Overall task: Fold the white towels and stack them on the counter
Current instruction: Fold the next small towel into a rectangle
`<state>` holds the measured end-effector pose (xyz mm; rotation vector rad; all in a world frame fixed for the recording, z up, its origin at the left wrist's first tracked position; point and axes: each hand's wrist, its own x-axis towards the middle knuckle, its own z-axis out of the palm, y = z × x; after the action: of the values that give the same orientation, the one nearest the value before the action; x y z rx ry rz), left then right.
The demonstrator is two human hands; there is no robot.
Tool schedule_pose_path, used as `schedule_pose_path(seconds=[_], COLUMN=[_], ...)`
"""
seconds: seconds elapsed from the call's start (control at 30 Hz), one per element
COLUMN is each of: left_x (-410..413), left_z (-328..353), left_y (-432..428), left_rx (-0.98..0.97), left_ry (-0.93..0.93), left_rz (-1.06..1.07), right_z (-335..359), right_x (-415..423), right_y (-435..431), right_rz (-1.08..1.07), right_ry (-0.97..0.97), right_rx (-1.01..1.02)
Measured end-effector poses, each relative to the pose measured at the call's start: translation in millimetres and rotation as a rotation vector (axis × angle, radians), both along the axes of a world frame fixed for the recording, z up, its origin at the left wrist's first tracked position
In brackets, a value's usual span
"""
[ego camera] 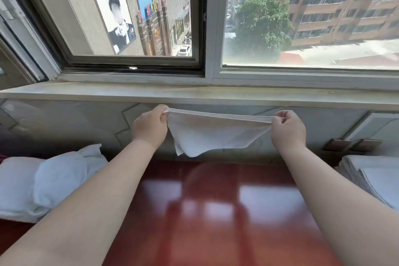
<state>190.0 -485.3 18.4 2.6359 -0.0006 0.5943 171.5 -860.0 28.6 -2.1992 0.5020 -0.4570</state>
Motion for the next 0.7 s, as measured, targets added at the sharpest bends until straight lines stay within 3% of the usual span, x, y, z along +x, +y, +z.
schedule_pose_path(seconds=[0.2,0.47,0.57,0.7], left_x=[-33.9,-110.5,-134.4,-158.1], left_z=[-65.6,-157.8,-174.7,-205.9], left_y=[20.3,25.0,25.5,27.2], left_rx=[0.228,0.545,0.543,0.777], left_ry=[0.204,0.595,0.611,0.591], left_rz=[-0.06,-0.163,-0.232,-0.354], right_z=[-62.9,-173.3,-198.7,-219.4], right_x=[-29.7,-106.8,-133.3,-164.1], right_y=[3.2,13.5,10.4,5.3], right_rz=[0.056,0.174,0.224,0.361], right_ry=[0.134,0.58,0.684,0.749], right_rx=[-0.07,-0.209,-0.326,-0.55])
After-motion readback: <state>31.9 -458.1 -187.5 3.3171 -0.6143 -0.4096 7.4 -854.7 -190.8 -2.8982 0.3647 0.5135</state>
